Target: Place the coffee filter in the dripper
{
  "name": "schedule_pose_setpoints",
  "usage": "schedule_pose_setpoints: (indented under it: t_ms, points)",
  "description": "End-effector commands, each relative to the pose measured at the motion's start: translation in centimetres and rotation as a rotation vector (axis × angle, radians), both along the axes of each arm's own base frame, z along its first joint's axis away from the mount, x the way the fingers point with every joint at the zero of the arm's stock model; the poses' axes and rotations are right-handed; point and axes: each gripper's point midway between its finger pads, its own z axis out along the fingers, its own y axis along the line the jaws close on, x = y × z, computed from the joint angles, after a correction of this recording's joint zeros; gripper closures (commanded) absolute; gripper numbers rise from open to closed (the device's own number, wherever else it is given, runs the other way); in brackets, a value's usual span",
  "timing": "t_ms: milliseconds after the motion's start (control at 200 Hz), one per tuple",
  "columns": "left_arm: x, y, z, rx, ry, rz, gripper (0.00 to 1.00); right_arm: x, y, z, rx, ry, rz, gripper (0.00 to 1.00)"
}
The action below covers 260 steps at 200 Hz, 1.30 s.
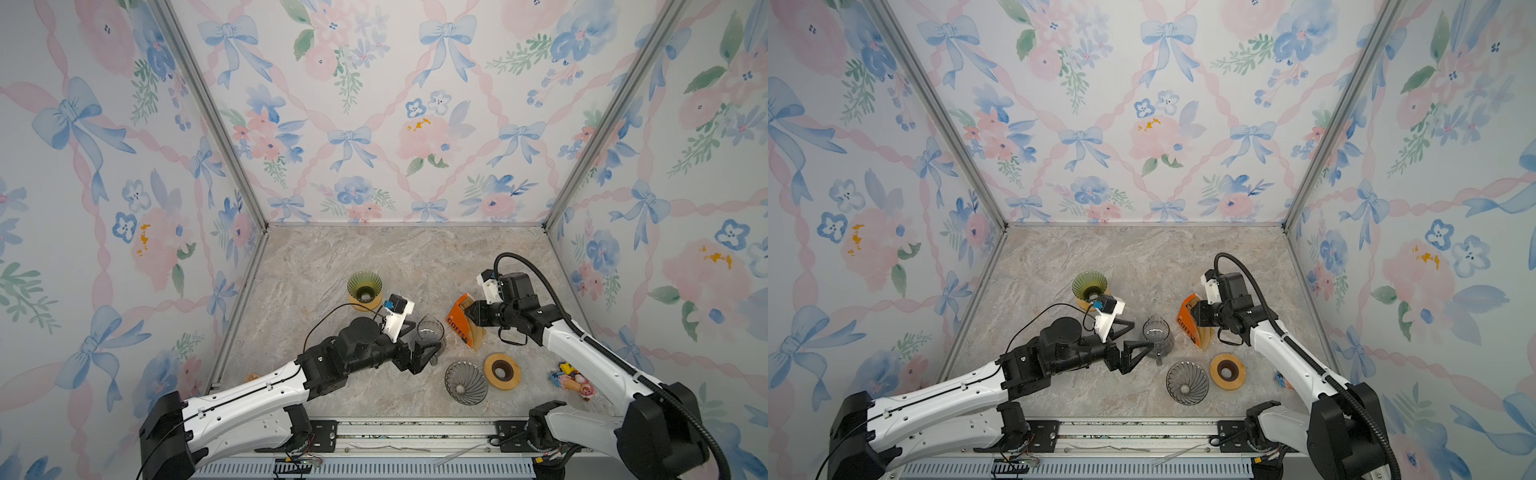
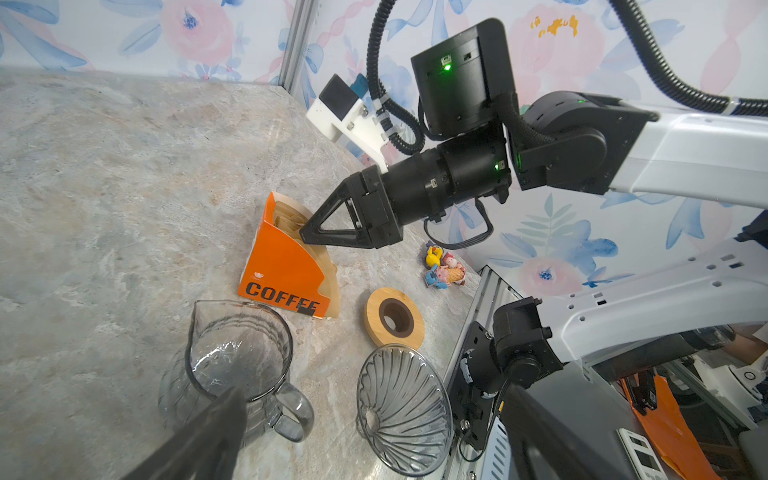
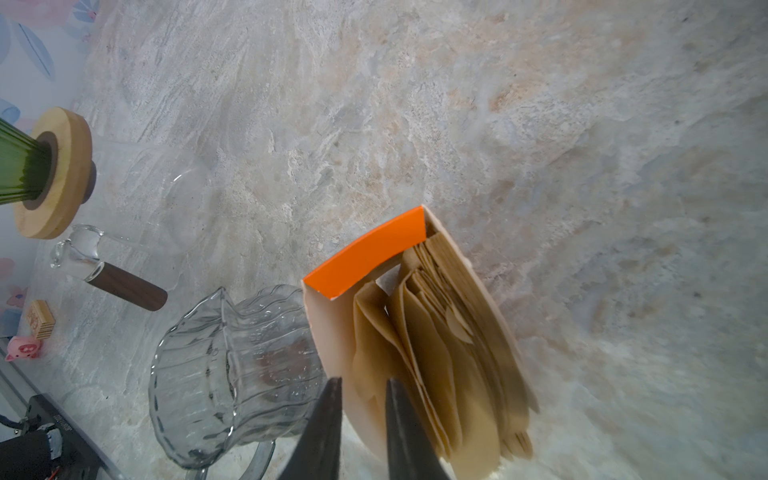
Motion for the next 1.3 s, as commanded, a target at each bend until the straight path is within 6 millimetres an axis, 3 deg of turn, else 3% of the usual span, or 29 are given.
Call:
schedule_pose_setpoints:
  t_ms: [0, 335, 565, 815, 1295]
  points:
    - [0.1, -0.2, 1.1, -0.017, -0.038, 0.001, 0.02, 1.0, 0.2, 0.8, 0.011, -0.016, 0.008, 0.77]
    - [0.0, 0.0, 1.4, -0.021, -0.043, 0.003, 0.02, 1.0, 0.2, -0.2, 0.001, 0.007, 0.01, 0.79]
    - [0.0, 0.1, 1.1, -0.017, -0.039, 0.006, 0.02, 1.0, 0.3, -0.4, -0.011, 0.013, 0.016, 0.86]
    - [-0.2, 0.1, 1.1, -0.022, -0.038, 0.017, 0.02, 0.5, 0.4, 1.6, -0.013, -0.046, 0.023, 0.94]
    - [0.2, 0.8, 2.0, -0.039, -0.062, 0.069, 0.02, -0.4, -0.8, 4.6, -0.037, -0.112, -0.014, 0.95]
